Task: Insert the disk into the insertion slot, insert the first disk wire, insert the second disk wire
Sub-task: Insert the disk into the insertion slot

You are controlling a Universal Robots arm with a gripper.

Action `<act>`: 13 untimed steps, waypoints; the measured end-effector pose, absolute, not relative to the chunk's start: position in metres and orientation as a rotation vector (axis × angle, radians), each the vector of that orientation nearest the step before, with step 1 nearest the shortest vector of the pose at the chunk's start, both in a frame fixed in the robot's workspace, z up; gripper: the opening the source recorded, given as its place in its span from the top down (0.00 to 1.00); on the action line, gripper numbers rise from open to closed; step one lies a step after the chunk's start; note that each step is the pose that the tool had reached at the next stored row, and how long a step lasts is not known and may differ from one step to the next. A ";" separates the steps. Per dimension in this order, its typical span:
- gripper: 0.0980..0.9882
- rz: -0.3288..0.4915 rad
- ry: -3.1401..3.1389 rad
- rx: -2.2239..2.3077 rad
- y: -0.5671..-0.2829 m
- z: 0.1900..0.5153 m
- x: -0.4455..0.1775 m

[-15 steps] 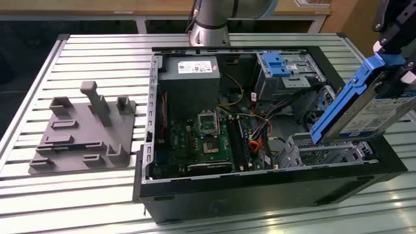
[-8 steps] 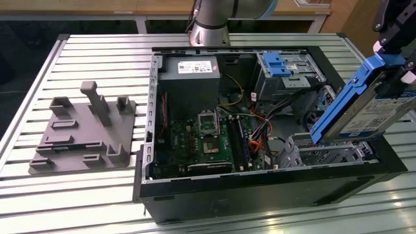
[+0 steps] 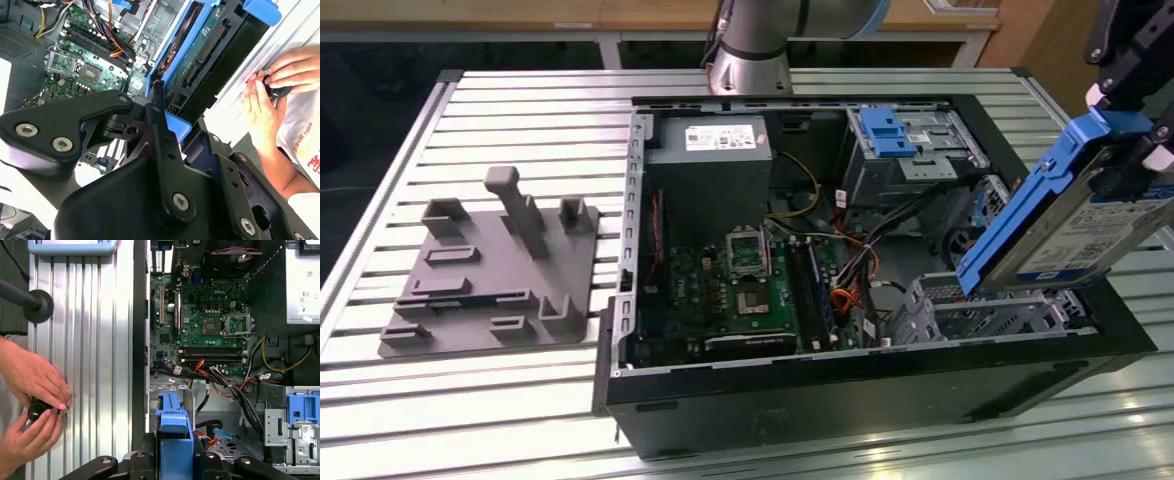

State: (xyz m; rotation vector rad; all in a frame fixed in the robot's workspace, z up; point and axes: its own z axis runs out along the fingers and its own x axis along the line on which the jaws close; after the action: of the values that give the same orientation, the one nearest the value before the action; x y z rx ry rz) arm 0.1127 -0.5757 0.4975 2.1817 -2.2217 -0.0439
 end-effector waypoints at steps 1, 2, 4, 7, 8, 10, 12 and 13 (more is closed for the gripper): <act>0.70 -0.048 -2.223 2.183 -0.576 0.497 0.113; 0.70 -0.052 -2.225 2.185 -0.576 0.497 0.113; 0.70 -0.063 -2.230 2.190 -0.576 0.497 0.113; 0.70 -0.085 -2.238 2.200 -0.576 0.498 0.113; 0.70 -0.092 -2.241 2.203 -0.576 0.497 0.113; 0.70 -0.107 -2.247 2.209 -0.576 0.497 0.113; 0.70 -0.119 -2.252 2.214 -0.576 0.497 0.113; 0.70 -0.121 -2.253 2.215 -0.576 0.497 0.113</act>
State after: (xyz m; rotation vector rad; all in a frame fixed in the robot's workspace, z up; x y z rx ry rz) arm 0.1127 -0.5758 0.4974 2.2151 -2.2526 -0.1209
